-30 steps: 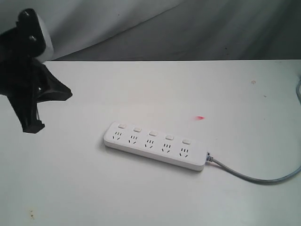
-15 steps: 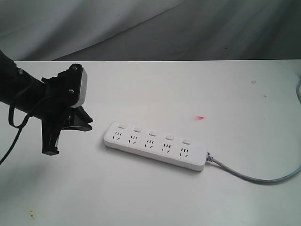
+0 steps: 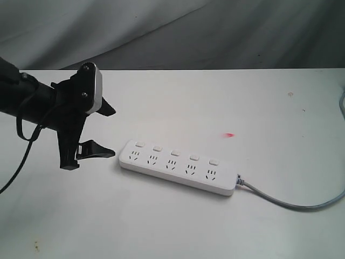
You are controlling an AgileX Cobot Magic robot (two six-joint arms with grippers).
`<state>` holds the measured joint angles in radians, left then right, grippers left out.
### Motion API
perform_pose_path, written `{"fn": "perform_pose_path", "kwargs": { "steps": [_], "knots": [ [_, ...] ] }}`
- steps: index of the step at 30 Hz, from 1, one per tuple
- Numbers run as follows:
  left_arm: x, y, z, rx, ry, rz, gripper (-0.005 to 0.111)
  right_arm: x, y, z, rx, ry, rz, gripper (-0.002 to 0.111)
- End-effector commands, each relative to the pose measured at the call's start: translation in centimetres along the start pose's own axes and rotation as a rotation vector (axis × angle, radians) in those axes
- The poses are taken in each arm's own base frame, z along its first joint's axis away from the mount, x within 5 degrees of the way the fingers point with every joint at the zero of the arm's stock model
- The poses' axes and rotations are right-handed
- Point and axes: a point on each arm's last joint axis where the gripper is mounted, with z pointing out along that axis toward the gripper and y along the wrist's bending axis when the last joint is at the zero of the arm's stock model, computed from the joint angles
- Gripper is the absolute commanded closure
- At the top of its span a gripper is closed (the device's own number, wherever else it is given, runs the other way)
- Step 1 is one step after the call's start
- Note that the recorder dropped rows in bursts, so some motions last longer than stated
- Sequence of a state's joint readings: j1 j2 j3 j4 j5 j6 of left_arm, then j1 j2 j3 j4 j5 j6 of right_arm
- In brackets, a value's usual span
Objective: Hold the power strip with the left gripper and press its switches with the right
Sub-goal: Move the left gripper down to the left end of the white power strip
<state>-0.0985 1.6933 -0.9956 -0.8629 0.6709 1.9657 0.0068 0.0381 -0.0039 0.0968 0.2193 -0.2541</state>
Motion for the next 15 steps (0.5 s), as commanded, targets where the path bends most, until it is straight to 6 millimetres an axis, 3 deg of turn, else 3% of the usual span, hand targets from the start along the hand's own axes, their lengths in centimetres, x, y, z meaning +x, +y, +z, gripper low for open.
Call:
{"fn": "perform_pose_path", "kwargs": {
  "steps": [1, 5, 15],
  "knots": [
    [-0.9, 0.2, -0.1, -0.013, -0.068, 0.021, 0.026, 0.1, 0.0, 0.0, 0.008, 0.002, -0.007, 0.108],
    [-0.9, 0.2, 0.3, -0.006, -0.077, 0.045, 0.026, 0.1, 0.0, 0.0, 0.008, 0.002, -0.007, 0.108],
    [0.2, 1.2, 3.9, 0.141, -0.096, 0.032, 0.026, 0.1, 0.0, 0.0, 0.008, 0.002, -0.007, 0.108]
  ]
}}
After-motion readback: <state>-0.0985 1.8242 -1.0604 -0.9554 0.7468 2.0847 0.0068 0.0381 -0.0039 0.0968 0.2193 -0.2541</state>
